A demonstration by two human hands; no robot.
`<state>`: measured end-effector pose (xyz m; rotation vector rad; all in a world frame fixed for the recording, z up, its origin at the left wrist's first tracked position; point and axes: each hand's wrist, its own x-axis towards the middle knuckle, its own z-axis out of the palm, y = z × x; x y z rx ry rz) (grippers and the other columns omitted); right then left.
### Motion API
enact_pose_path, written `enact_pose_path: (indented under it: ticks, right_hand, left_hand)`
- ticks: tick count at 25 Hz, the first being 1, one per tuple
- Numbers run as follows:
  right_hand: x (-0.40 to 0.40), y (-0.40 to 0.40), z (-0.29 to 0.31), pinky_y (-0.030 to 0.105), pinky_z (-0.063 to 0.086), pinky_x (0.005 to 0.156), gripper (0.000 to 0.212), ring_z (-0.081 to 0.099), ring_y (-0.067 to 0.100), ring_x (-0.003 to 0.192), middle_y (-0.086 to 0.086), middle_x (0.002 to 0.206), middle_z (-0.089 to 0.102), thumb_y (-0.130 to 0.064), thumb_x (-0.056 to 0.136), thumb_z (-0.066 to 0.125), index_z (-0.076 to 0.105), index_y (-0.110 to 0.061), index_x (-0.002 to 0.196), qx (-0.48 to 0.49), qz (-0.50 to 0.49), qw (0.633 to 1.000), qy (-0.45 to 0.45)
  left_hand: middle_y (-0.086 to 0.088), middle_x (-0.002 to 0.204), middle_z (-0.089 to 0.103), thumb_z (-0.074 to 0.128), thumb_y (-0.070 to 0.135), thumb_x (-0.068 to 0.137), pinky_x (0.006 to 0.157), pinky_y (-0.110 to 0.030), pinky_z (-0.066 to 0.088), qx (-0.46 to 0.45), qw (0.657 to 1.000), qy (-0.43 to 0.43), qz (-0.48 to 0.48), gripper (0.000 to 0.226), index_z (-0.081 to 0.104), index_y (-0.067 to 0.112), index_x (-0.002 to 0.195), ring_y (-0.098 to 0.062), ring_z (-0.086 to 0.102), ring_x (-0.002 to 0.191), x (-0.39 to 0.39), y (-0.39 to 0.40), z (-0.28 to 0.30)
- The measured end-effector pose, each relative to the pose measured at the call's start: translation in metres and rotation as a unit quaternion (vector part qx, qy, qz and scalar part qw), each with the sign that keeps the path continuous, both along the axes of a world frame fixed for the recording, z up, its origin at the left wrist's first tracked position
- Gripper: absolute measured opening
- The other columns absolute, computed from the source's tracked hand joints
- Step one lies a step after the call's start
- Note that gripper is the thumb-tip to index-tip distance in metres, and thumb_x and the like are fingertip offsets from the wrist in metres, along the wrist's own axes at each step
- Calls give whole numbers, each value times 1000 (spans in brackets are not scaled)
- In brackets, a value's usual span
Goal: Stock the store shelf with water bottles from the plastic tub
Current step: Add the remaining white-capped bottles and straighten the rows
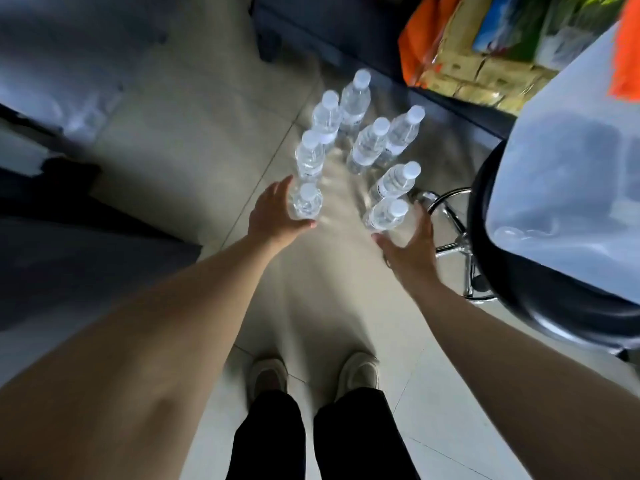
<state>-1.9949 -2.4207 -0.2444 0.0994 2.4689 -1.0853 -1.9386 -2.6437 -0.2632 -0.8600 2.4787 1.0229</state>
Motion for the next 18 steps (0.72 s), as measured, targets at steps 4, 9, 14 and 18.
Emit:
enact_pose_path:
  ticks: [4, 9, 14, 18]
  right_hand:
    - [-24, -4, -70, 14, 25, 96, 81, 38, 5, 122, -2, 140, 41, -19, 76, 76, 31, -20, 144, -14, -65, 998, -2]
    - [-52, -5, -121, 28, 42, 101, 55, 54, 15, 116, -1, 124, 58, -24, 80, 72, 50, -17, 130, -13, -100, 995, -19]
    - [-61, -5, -123, 18, 40, 88, 42, 51, 7, 98, -8, 107, 57, -27, 85, 67, 55, -16, 124, -20, -75, 997, 13]
    - [-49, -14, -90, 14, 39, 78, 43, 50, 8, 96, -3, 108, 58, -28, 85, 67, 56, -11, 122, -29, -69, 997, 30]
  left_hand:
    - [-6, 151, 34, 78, 33, 72, 111, -30, 27, 32, 999, 24, 12, 93, 25, 18, 148, -21, 32, 139, -20, -2, -64]
    - [-2, 133, 56, 67, 41, 61, 104, -26, 36, 120, 988, 69, 74, 78, 48, 20, 134, -17, 50, 124, -35, -5, -107]
    - [-2, 118, 64, 75, 24, 74, 89, -19, 39, 125, 982, 100, 104, 51, 58, 15, 122, -16, 58, 110, -42, -7, -112]
    - [2, 102, 65, 72, 29, 71, 86, -22, 44, 129, 965, 128, 187, 48, 61, 13, 115, -11, 57, 94, -21, -2, -85]
